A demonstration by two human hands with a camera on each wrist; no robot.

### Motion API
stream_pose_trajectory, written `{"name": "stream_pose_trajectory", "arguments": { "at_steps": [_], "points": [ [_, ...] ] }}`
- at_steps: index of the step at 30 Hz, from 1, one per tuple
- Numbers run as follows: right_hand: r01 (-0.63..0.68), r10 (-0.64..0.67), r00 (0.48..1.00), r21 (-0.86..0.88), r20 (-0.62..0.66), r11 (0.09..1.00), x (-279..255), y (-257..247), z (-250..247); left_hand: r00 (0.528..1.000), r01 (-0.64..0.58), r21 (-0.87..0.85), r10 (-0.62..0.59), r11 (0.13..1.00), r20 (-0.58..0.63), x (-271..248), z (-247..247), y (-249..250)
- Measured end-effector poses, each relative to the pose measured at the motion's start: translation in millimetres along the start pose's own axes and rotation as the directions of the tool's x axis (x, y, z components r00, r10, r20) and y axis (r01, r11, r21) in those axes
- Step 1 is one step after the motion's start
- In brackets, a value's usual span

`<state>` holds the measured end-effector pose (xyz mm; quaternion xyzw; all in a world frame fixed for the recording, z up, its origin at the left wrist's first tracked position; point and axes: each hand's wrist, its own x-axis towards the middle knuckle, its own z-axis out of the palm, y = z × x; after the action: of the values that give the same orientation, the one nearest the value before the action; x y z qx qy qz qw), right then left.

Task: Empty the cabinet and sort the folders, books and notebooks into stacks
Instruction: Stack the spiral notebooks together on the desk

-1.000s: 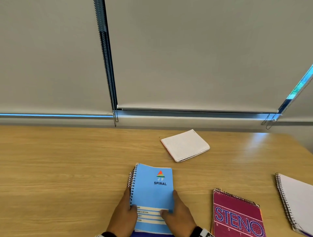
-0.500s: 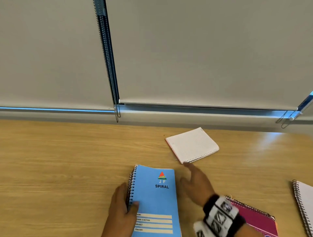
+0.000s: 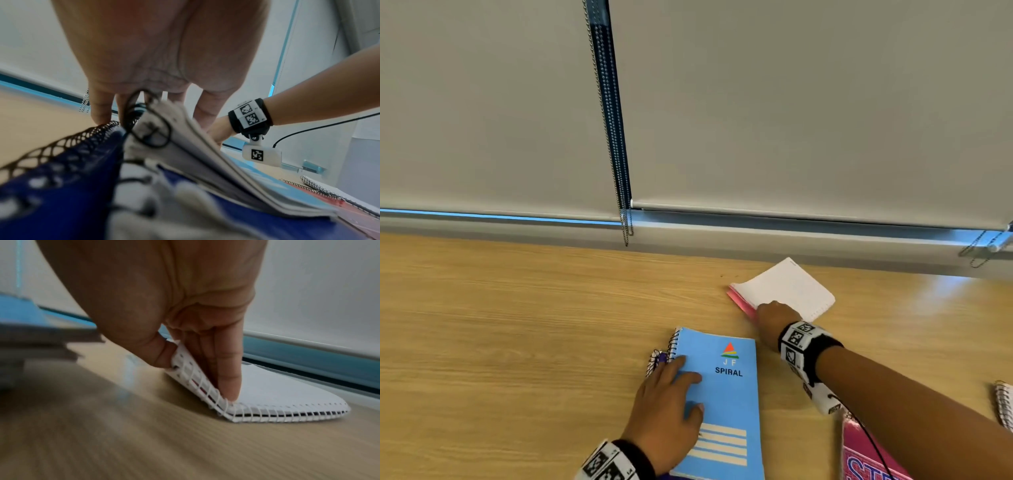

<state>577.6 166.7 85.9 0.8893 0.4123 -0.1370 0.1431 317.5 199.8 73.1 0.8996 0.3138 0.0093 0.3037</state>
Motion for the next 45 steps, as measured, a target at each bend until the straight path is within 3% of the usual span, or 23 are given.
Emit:
{"name": "stream_pose_trajectory", "arguments": {
  "at_steps": [4, 7, 12, 16, 17, 20, 22, 25, 28, 30, 33, 37, 39, 41, 43, 45],
  "points": [
    [-0.009, 0.019, 0.991, 0.077, -0.135, 0.997, -16, 24, -15, 1.000, -0.019, 0.019, 0.019, 1.000, 0.005, -2, -1, -1],
    [-0.009, 0.072, 0.951, 0.208, -0.300, 0.978, -37, 46, -26, 1.000, -0.015, -0.026, 0.014, 1.000, -0.018, -3, -6, 3],
    [0.192, 0.104, 0.813, 0.432, -0.573, 0.881, -76, 78, -49, 0.976, -0.121, -0.177, 0.085, 0.977, -0.199, -6, -36, 22],
    [0.401, 0.121, 0.669, 0.492, -0.734, 0.773, -107, 81, -66, 0.888, -0.305, -0.254, 0.177, 0.918, -0.425, -9, -74, 49],
    [0.456, 0.124, 0.652, 0.518, -0.748, 0.724, -113, 80, -69, 0.857, -0.350, -0.257, 0.197, 0.901, -0.475, -9, -83, 56],
    [0.607, 0.137, 0.703, 0.689, -0.698, 0.396, -130, 77, -79, 0.781, -0.460, -0.202, 0.286, 0.865, -0.555, -13, -103, 70],
    [0.608, 0.161, 0.758, 0.774, -0.632, 0.175, -146, 71, -91, 0.749, -0.517, -0.099, 0.393, 0.850, -0.533, -16, -109, 75],
    [0.571, 0.138, 0.817, 0.819, -0.559, -0.063, -169, 62, -108, 0.710, -0.563, 0.091, 0.537, 0.822, -0.455, -20, -109, 81],
    [0.461, 0.055, 0.885, 0.852, -0.462, -0.248, -189, 56, -121, 0.700, -0.553, 0.198, 0.580, 0.809, -0.417, -25, -112, 90],
    [0.403, -0.016, 0.903, 0.859, -0.429, -0.315, -198, 54, -124, 0.700, -0.553, 0.217, 0.590, 0.804, -0.404, -30, -117, 95],
    [0.312, -0.136, 0.909, 0.859, -0.394, -0.405, -211, 49, -122, 0.753, -0.548, 0.159, 0.567, 0.821, -0.334, -43, -123, 99],
    [0.236, -0.199, 0.918, 0.875, -0.344, -0.424, -221, 31, -104, 0.827, -0.496, 0.045, 0.487, 0.867, -0.279, -59, -117, 93],
    [0.233, -0.204, 0.913, 0.862, -0.353, -0.449, -226, 19, -96, 0.832, -0.483, -0.025, 0.449, 0.875, -0.326, -65, -113, 87],
    [0.262, -0.196, 0.910, 0.875, -0.364, -0.408, -234, 11, -91, 0.827, -0.478, -0.094, 0.412, 0.873, -0.383, -69, -111, 79],
    [0.340, -0.160, 0.905, 0.896, -0.394, -0.286, -242, 9, -92, 0.801, -0.496, -0.161, 0.378, 0.853, -0.465, -71, -111, 75],
    [0.536, -0.008, 0.844, 0.844, -0.536, -0.012, -248, 13, -92, 0.804, -0.508, -0.329, 0.301, 0.796, -0.513, -72, -116, 74]
  ]
}}
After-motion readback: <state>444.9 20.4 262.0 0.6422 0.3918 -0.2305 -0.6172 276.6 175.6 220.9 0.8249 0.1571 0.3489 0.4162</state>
